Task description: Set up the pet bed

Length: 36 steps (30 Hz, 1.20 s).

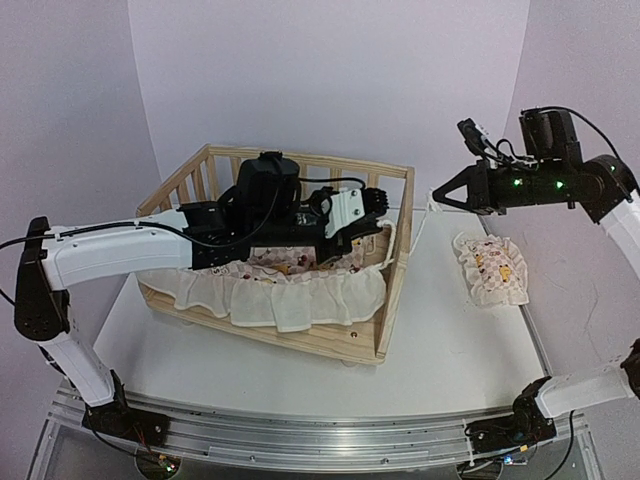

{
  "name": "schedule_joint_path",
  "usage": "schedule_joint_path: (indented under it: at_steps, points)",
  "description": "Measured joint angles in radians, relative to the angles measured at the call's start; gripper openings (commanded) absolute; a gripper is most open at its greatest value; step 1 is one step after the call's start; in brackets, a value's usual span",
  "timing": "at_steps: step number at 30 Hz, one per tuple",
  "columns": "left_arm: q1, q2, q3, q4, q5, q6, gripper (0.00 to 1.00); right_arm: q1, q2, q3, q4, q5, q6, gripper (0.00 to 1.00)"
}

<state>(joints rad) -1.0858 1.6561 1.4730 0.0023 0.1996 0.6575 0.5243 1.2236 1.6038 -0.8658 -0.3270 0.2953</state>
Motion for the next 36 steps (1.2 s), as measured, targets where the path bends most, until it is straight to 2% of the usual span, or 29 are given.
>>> schedule_joint_path:
  at_steps: [6,11,15,19,28,30,33,36]
  points:
    - [0.000,0.039,0.081,0.051,0.003,0.078,0.00,0.000,0.029,-0.030,0.089,-0.039,0.020,0.00]
    - [-0.076,0.052,0.103,0.084,0.035,0.186,0.00,0.000,0.020,-0.066,0.133,-0.011,0.054,0.00]
    - [-0.136,0.142,0.162,0.140,0.070,0.262,0.00,0.000,0.010,-0.099,0.147,0.047,0.102,0.00]
    - [-0.148,0.257,0.234,0.171,0.085,0.319,0.00,0.000,-0.001,-0.117,0.149,0.098,0.146,0.00]
    - [-0.168,0.406,0.282,0.125,0.051,0.443,0.00,0.000,-0.090,-0.197,0.162,0.106,0.182,0.00]
    - [-0.178,0.421,0.289,0.101,0.030,0.460,0.08,0.000,-0.100,-0.213,0.163,0.090,0.185,0.00]
    - [-0.187,0.432,0.292,0.082,0.009,0.480,0.31,0.000,-0.117,-0.248,0.167,0.072,0.191,0.00]
    - [-0.189,0.432,0.292,0.065,-0.003,0.497,0.48,0.000,-0.134,-0.284,0.165,0.064,0.196,0.00]
